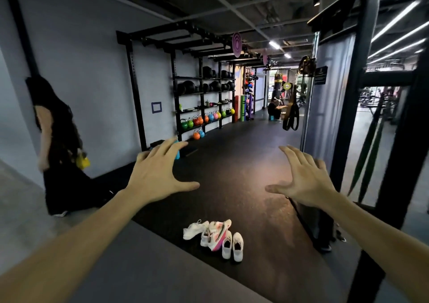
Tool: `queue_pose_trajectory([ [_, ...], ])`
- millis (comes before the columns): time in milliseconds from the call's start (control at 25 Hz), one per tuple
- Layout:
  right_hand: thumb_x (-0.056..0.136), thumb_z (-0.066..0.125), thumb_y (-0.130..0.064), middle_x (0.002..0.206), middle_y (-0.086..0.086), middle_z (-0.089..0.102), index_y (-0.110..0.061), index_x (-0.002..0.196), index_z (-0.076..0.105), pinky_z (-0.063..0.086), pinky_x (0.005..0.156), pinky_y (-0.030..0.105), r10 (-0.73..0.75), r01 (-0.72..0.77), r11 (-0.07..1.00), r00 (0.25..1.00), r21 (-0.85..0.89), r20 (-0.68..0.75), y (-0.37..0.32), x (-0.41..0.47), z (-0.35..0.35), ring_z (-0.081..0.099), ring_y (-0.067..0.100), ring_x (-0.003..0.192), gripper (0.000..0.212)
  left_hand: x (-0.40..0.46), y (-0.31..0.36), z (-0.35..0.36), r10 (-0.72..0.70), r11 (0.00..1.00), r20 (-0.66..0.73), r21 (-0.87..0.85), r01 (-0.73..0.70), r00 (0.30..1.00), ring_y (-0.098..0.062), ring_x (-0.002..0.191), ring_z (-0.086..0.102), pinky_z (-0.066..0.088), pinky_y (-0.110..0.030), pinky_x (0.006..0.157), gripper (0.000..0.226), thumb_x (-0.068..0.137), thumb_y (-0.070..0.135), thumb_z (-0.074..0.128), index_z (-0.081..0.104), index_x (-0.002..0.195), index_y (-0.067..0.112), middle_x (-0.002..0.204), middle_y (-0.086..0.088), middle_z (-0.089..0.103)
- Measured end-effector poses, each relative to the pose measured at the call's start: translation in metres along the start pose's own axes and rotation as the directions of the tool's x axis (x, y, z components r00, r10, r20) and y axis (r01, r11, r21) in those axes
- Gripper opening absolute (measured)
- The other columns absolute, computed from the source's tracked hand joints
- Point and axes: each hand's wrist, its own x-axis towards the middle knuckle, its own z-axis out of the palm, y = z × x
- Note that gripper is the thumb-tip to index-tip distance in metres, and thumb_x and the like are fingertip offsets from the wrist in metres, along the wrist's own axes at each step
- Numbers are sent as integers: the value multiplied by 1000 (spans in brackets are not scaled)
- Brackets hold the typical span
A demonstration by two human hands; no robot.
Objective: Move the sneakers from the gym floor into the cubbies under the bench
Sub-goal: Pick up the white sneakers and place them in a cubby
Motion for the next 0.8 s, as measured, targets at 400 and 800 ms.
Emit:
queue_pose_trajectory([
  [400, 57, 51, -87, 154, -3, 18, -26, 146, 11, 24, 107, 47, 37, -36, 996, 999, -79, 5, 28, 208, 141, 26, 23, 136, 116, 235, -78, 154, 86, 994, -38, -62, -89, 996, -23, 137, 28, 25, -51, 107, 109, 55, 86, 53, 16, 144, 35, 155, 2, 16],
  [800, 55, 52, -88, 153, -2, 22, -27, 146, 12, 25, 106, 48, 142, -140, 983, 990, -122, 14, 103, 387, 261, 29, 24, 134, 117, 465, -100, 305, 212, 969, -14, -126, -212, 977, -21, 136, 29, 28, -51, 108, 109, 54, 88, 51, 14, 143, 38, 155, 7, 14],
])
